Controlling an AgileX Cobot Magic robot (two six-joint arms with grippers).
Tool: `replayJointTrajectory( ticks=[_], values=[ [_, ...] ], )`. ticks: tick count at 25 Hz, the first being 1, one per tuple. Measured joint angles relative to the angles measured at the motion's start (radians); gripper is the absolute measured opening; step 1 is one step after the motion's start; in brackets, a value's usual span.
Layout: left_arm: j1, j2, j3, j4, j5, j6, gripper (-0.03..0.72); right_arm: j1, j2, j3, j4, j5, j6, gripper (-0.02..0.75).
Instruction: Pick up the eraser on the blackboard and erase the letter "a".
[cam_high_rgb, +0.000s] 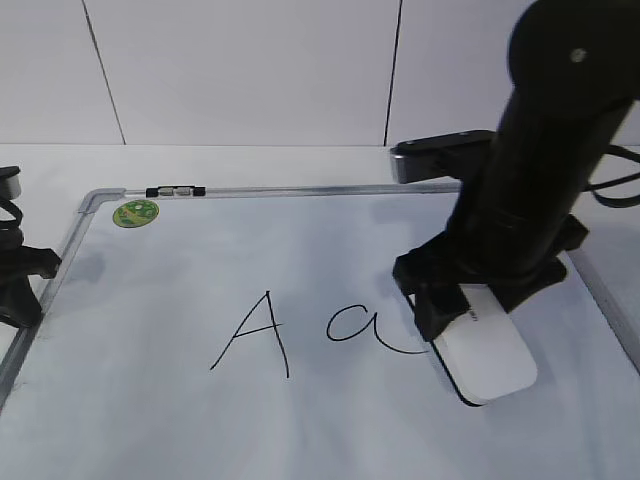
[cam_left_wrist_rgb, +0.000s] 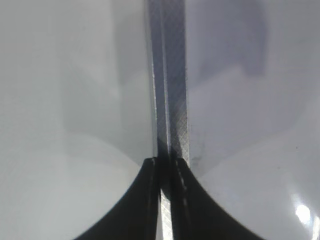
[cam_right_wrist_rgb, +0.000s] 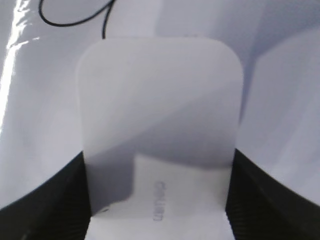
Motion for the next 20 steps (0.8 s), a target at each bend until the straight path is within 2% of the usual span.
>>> replayJointTrajectory(
  ticks=[7, 13, 20],
  values=[
    [0.000, 0.000, 0.000, 0.005, 0.000, -0.002, 0.016, 0.092, 0.143, -0.109, -0.055, -0.023, 0.007, 0.553],
    [0.000, 0.000, 0.000, 0.005, 0.000, -0.002, 0.016, 0.095, 0.219, -0.119, -0.057, -0.099, 0.007, 0.553],
    [0.000, 0.000, 0.000, 0.005, 0.000, -0.002, 0.016, 0.095, 0.282, -0.130, -0.061, -0.110, 0.001, 0.553]
  ],
)
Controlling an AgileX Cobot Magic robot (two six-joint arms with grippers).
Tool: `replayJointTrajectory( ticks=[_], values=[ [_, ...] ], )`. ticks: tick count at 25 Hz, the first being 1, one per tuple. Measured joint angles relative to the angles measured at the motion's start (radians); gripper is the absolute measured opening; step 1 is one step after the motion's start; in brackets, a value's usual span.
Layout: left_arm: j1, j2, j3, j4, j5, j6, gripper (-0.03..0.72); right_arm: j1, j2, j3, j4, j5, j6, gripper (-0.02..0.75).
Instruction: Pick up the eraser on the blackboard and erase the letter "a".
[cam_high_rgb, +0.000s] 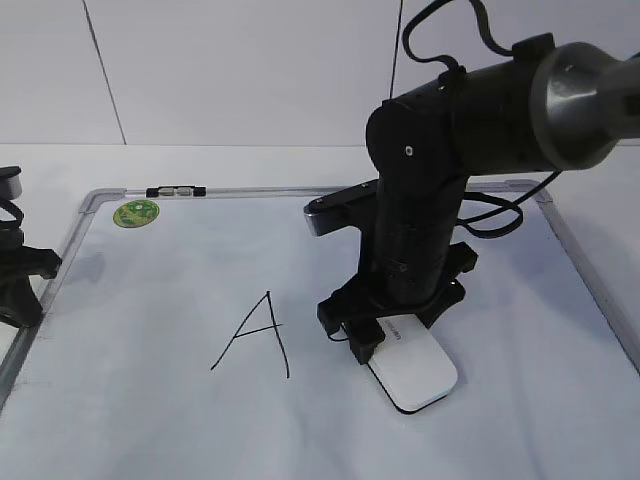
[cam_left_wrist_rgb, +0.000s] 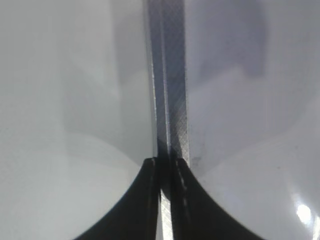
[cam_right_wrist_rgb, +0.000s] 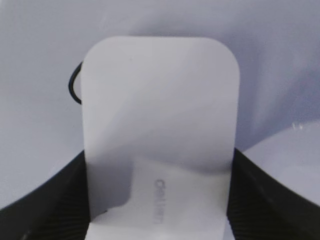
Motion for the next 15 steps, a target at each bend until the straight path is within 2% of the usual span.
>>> replayJointTrajectory(
  ticks=[5, 11, 15],
  values=[
    [0.000, 0.000, 0.000, 0.003, -0.003, 0.000, 0.016, 0.016, 0.034, -0.058, -0.001, 0.049, -0.012, 0.553],
    [0.000, 0.000, -0.002, 0.006, -0.006, 0.000, 0.016, 0.099, 0.074, -0.128, -0.013, 0.045, -0.028, 0.553],
    [0.000, 0.000, -0.002, 0.009, -0.008, 0.000, 0.016, 0.099, 0.080, -0.133, -0.043, 0.051, 0.016, 0.553]
  ],
)
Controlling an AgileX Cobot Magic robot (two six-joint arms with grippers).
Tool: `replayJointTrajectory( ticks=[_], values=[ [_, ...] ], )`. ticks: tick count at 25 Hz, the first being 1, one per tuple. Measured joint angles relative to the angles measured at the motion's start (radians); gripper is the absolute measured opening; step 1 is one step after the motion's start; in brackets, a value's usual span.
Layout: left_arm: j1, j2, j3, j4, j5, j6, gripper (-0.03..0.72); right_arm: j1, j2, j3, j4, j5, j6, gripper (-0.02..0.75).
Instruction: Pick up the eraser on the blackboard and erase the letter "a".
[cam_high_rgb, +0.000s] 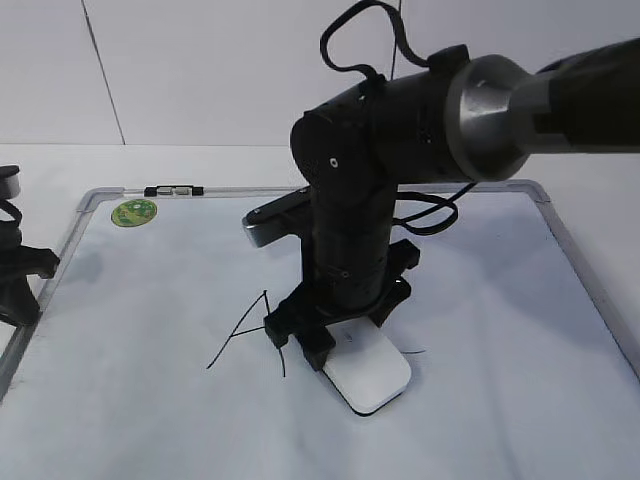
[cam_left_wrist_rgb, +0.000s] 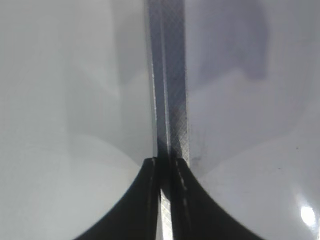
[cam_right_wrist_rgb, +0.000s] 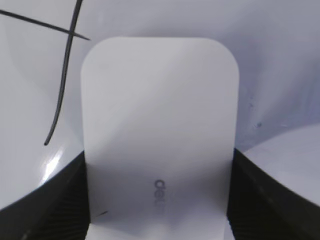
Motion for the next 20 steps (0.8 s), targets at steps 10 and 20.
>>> replayJointTrajectory(
  ticks=[10, 20],
  values=[
    [0.000, 0.000, 0.000, 0.000, -0.004, 0.000, 0.016, -0.140, 0.002, -0.005, -0.050, 0.004, 0.062, 0.553],
    [0.000, 0.000, 0.000, 0.000, -0.006, 0.000, 0.016, -0.100, 0.002, 0.000, -0.073, 0.036, 0.047, 0.553]
  ],
)
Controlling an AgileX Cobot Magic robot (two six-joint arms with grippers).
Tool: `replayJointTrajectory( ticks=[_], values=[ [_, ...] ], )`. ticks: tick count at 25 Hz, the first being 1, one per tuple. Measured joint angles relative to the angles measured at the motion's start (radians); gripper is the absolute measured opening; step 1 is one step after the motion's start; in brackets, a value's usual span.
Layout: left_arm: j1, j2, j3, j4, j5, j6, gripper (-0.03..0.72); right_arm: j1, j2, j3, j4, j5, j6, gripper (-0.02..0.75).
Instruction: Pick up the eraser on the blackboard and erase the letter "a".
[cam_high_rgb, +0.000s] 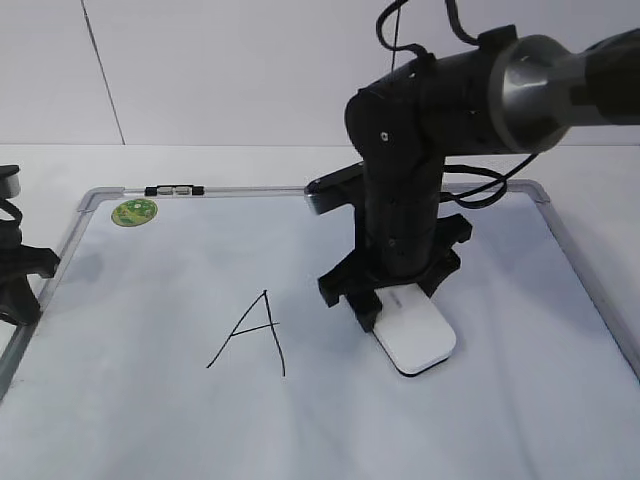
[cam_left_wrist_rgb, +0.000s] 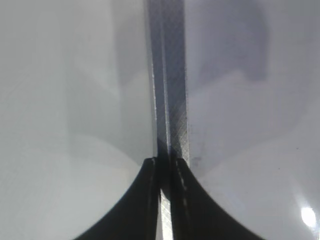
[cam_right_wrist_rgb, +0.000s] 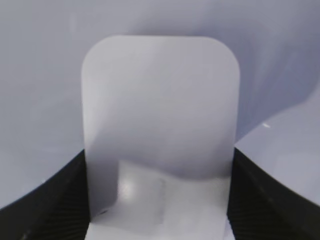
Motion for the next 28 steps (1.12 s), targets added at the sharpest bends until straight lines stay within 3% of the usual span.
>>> replayJointTrajectory(
  ticks=[13, 22, 28],
  values=[
    [0.000, 0.000, 0.000, 0.000, 0.000, 0.000, 0.016, 0.019, -0.151, 0.249, 0.011, -0.076, 0.065, 0.552],
    [0.000, 0.000, 0.000, 0.000, 0.000, 0.000, 0.016, -0.196, -0.176, 0.264, -0.007, -0.070, 0.078, 0.552],
    [0.000, 0.000, 0.000, 0.000, 0.002, 0.000, 0.016, -0.217, -0.363, 0.277, -0.044, 0.003, 0.079, 0.552]
  ],
)
